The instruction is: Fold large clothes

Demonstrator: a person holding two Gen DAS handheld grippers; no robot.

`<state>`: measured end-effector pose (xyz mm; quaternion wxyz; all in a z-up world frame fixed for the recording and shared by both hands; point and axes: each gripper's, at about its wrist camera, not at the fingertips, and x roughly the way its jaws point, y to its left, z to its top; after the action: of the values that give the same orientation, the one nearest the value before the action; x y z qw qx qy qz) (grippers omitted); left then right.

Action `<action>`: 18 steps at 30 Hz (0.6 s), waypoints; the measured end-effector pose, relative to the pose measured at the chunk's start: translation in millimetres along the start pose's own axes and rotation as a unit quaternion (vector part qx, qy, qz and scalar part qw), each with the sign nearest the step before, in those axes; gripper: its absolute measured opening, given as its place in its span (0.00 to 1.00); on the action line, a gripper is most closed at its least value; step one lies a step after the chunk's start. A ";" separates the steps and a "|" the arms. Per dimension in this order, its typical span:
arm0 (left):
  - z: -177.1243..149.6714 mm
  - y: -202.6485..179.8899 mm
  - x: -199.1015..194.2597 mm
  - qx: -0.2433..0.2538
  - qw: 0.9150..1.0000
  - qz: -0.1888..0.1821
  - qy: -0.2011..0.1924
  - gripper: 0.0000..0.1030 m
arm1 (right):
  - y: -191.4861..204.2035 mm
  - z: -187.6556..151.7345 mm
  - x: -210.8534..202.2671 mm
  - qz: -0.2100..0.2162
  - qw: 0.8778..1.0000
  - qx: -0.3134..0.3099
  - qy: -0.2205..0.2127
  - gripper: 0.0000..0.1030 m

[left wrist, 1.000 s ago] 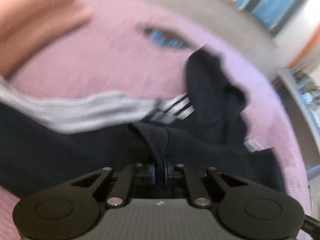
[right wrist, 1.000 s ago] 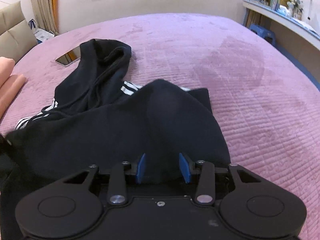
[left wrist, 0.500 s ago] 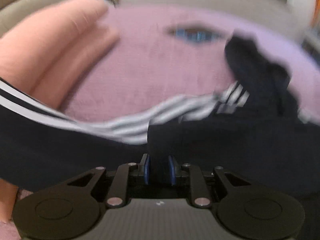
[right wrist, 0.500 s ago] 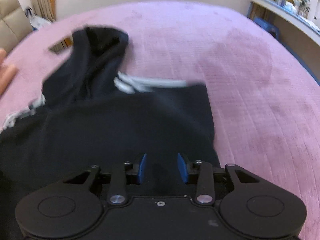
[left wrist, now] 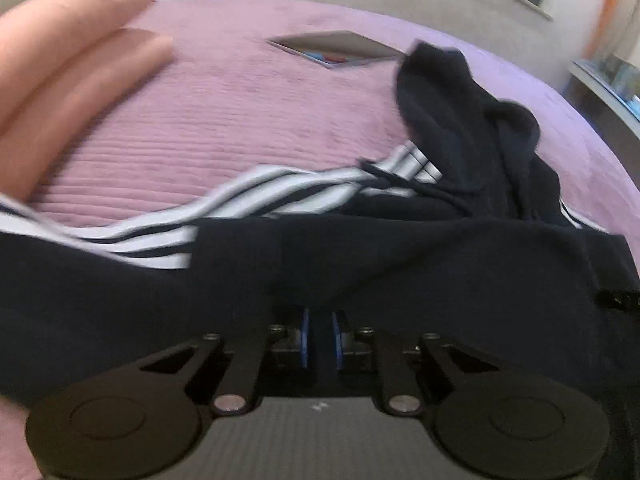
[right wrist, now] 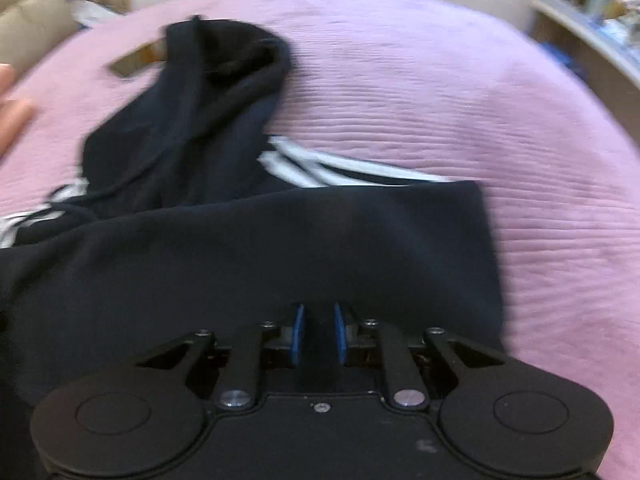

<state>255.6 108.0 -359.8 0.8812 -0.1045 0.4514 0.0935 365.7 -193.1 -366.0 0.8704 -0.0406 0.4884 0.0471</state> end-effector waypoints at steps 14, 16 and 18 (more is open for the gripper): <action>13.5 150.1 -171.5 -0.157 0.966 0.154 -0.134 0.35 | 70.3 -39.8 -28.7 0.049 0.992 -0.112 0.012 0.37; 20.9 176.5 -199.3 -0.176 0.950 0.195 -0.169 0.41 | 67.5 -40.7 -38.8 0.049 0.993 -0.106 0.008 0.36; 27.9 204.2 -221.0 -0.204 0.931 0.231 -0.197 0.58 | 65.0 -41.0 -49.3 0.043 0.993 -0.109 0.000 0.37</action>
<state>97.2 296.2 -184.0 0.8659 -0.1546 0.2519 0.4035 297.6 -135.5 -346.9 0.8580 -0.1142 0.4815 0.1376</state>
